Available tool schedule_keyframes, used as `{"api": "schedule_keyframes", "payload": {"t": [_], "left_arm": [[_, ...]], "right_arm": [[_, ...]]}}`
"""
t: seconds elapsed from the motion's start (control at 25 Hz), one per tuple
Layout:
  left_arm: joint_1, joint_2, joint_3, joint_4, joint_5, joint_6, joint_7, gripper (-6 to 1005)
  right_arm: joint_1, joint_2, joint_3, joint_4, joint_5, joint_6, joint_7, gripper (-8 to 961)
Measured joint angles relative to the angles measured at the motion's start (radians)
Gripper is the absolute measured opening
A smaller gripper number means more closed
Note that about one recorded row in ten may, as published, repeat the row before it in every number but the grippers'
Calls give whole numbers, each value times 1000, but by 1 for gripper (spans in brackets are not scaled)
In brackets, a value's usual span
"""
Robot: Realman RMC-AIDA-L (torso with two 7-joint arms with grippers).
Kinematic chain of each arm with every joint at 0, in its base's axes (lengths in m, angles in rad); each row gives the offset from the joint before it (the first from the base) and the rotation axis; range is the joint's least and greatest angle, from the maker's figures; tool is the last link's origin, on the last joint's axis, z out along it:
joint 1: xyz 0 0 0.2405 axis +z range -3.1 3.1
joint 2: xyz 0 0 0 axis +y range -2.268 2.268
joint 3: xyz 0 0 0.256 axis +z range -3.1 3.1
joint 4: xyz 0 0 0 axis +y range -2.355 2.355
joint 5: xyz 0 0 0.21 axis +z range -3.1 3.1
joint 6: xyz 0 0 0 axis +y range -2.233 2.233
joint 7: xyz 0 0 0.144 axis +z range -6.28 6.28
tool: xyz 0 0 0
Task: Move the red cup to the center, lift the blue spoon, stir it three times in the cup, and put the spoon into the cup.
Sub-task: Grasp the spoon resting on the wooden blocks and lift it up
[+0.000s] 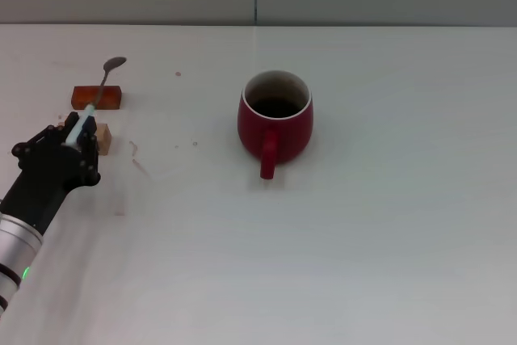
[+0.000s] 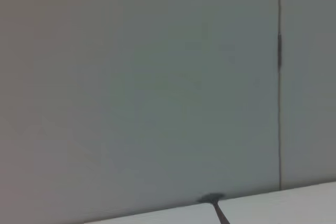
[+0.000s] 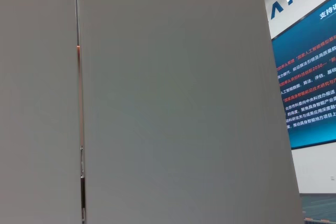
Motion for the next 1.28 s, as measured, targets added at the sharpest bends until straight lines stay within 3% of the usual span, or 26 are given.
{"api": "schedule_keyframes", "payload": {"t": [0.04, 0.08, 0.12, 0.2, 0.24, 0.32, 0.4, 0.6, 0.64, 0.76, 0.88, 0.92, 0.96, 1.0, 1.04, 1.16, 1.2, 1.24, 1.28], "left_arm": [[8, 40, -4, -88, 24, -75, 10, 170], [8, 40, -4, -88, 24, -75, 10, 170], [13, 66, -8, -141, 31, -127, 11, 170], [28, 146, -14, -317, 56, -294, 17, 170], [31, 164, -18, -356, 63, -334, 18, 170], [46, 238, -58, -523, 109, -503, 17, 170], [62, 281, -116, -665, 174, -674, 16, 170], [105, 318, -229, -969, 359, -989, 21, 170], [105, 318, -229, -969, 359, -989, 21, 170], [100, 331, -270, -1188, 423, -1246, 93, 170], [96, 318, -292, -1278, 422, -1361, 181, 170], [96, 304, -307, -1315, 420, -1421, 237, 170], [92, 262, -342, -1372, 407, -1526, 353, 170], [92, 262, -342, -1372, 407, -1526, 353, 170], [86, 193, -404, -1422, 350, -1657, 535, 170], [81, 83, -517, -1456, 223, -1805, 802, 170], [81, 83, -517, -1456, 223, -1805, 802, 170], [70, 6, -602, -1469, 149, -1903, 980, 170], [70, 6, -602, -1469, 149, -1903, 980, 170]], "right_arm": [[0, 0, 0, 0, 0, -4, 2, 764], [0, 0, 0, 0, 0, -4, 2, 763], [0, 0, 0, 0, 0, -7, 3, 763], [1, 0, 0, 0, 0, -9, 5, 763], [1, -1, 0, 0, 0, -10, 5, 763], [2, -1, 0, 0, 0, -10, 5, 763], [2, -1, 0, 0, 0, -10, 6, 763], [-1, -2, 0, 2, 0, -10, 6, 763], [-2, -2, 0, 4, 0, -10, 6, 763], [-1, -2, 0, 5, 0, -10, 7, 763], [0, -1, 0, 6, 0, -10, 7, 763], [1, 0, 0, 6, 0, -10, 7, 763], [2, 0, 0, 6, 0, -10, 7, 763], [2, 0, 0, 6, 0, -10, 7, 763], [3, 0, 0, 7, 1, -10, 7, 763], [3, 0, 0, 8, 1, -10, 8, 763], [3, 0, 0, 8, 1, -10, 8, 763], [3, 0, 0, 8, 1, -10, 8, 763], [3, 0, 0, 8, 1, -10, 8, 763]]}}
